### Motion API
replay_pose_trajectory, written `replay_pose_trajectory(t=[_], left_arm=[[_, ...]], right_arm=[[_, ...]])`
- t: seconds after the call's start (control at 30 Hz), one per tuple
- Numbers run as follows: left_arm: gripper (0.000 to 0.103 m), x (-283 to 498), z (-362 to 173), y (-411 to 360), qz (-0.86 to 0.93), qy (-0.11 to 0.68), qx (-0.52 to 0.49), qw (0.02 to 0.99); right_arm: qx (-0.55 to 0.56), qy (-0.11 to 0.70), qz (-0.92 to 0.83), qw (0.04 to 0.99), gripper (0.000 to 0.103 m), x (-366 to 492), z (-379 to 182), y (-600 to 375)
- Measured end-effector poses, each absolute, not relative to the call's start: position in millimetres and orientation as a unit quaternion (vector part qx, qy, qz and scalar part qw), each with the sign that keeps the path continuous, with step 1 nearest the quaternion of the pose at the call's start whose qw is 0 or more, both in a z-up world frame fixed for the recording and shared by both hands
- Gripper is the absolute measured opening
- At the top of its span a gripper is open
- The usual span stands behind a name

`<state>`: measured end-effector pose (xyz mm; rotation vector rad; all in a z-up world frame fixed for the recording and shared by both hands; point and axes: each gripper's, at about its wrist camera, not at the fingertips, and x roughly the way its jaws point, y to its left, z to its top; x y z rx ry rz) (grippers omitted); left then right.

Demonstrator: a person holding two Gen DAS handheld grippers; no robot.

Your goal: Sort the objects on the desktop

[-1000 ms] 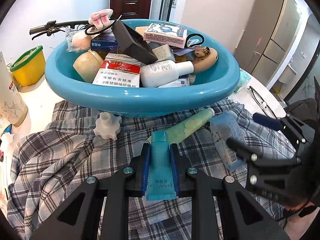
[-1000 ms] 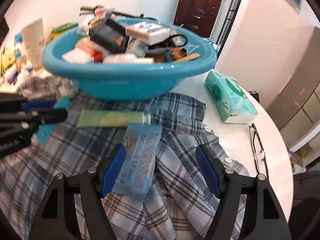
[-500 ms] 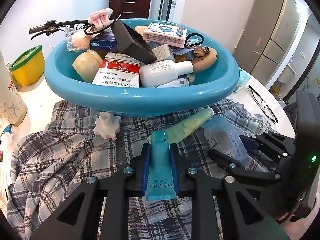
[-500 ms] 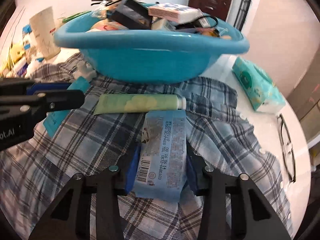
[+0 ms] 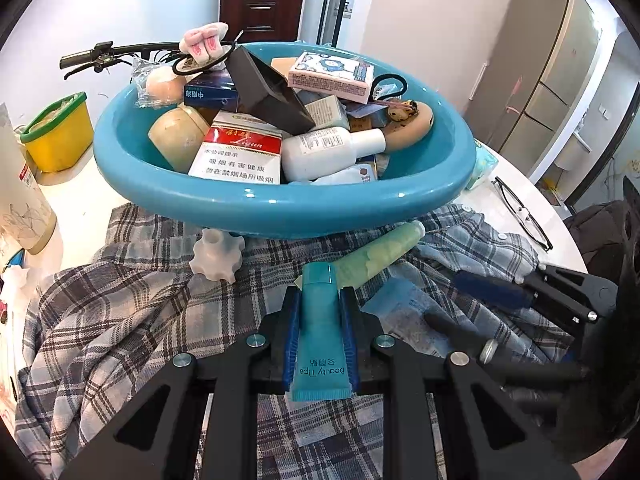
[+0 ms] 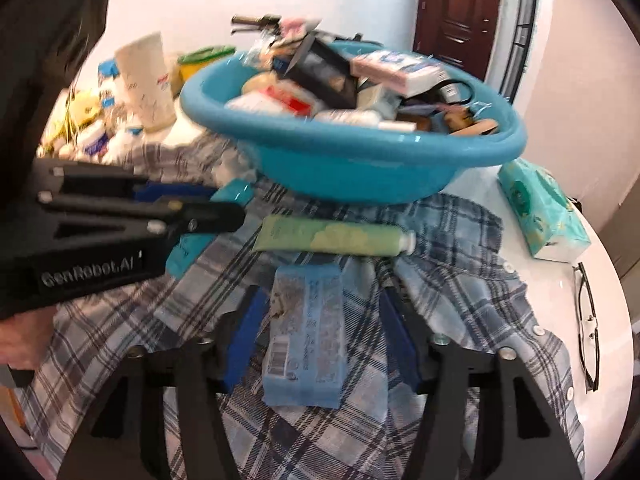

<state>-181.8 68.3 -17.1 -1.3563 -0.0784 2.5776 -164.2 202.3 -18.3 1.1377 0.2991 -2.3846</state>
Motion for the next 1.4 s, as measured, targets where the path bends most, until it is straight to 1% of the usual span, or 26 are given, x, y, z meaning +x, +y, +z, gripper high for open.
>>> replay_pose_trajectory(t=[0.07, 0.1, 0.13, 0.23, 0.4, 0.57, 0.67, 0.77, 0.87, 0.93, 1.13, 1.2, 1.23, 1.27, 1.3, 1.33, 1.37, 1.4], left_arm=[[0.021, -182, -15, 66, 0.880, -0.030, -0.460, 0.112], [0.021, -182, -14, 65, 0.881, -0.031, -0.458, 0.112], [0.021, -181, -13, 65, 0.882, -0.032, -0.457, 0.112], [0.021, -180, -12, 66, 0.882, -0.030, -0.457, 0.115], [0.021, -180, -14, 67, 0.877, -0.032, -0.464, 0.120], [0.021, -180, -13, 66, 0.878, -0.035, -0.463, 0.118], [0.021, -180, -11, 65, 0.881, -0.033, -0.458, 0.117], [0.021, -180, -10, 65, 0.882, -0.032, -0.455, 0.115], [0.021, -181, -10, 65, 0.881, -0.034, -0.457, 0.116], [0.021, -181, -10, 65, 0.881, -0.033, -0.457, 0.117], [0.021, -180, -9, 65, 0.882, -0.032, -0.456, 0.118], [0.021, -179, -8, 65, 0.883, -0.032, -0.454, 0.118], [0.021, -180, -8, 65, 0.883, -0.032, -0.453, 0.118], [0.021, -180, -7, 64, 0.883, -0.033, -0.453, 0.118], [0.021, -180, -7, 64, 0.883, -0.033, -0.452, 0.118], [0.021, -180, -6, 64, 0.884, -0.034, -0.452, 0.117], [0.021, -180, -6, 63, 0.884, -0.035, -0.452, 0.117], [0.021, -180, -6, 62, 0.884, -0.036, -0.452, 0.117]], right_arm=[[0.414, 0.096, -0.875, 0.232, 0.021, -167, -16, 206], [0.416, 0.090, -0.874, 0.233, 0.010, -168, -15, 207], [0.421, 0.083, -0.872, 0.238, 0.006, -169, -15, 208], [0.438, 0.063, -0.858, 0.261, 0.003, -171, -19, 207], [0.451, 0.094, -0.849, 0.258, 0.003, -170, -36, 193], [0.454, 0.081, -0.849, 0.260, 0.003, -171, -34, 196], [0.427, 0.055, -0.862, 0.269, 0.003, -168, -23, 202], [0.410, 0.061, -0.867, 0.276, 0.003, -165, -22, 197], [0.442, 0.071, -0.854, 0.266, 0.003, -173, -40, 192], [0.443, 0.076, -0.852, 0.269, 0.003, -173, -39, 191], [0.451, 0.052, -0.848, 0.272, 0.003, -174, -38, 196], [0.420, 0.079, -0.865, 0.263, 0.003, -165, -32, 192], [0.399, 0.104, -0.876, 0.251, 0.008, -159, -28, 189], [0.383, 0.126, -0.882, 0.243, 0.022, -154, -26, 184], [0.378, 0.138, -0.883, 0.242, 0.033, -150, -27, 180], [0.382, 0.140, -0.880, 0.245, 0.056, -149, -28, 179], [0.390, 0.137, -0.877, 0.245, 0.061, -148, -30, 178], [0.397, 0.134, -0.875, 0.242, 0.061, -149, -33, 177]])
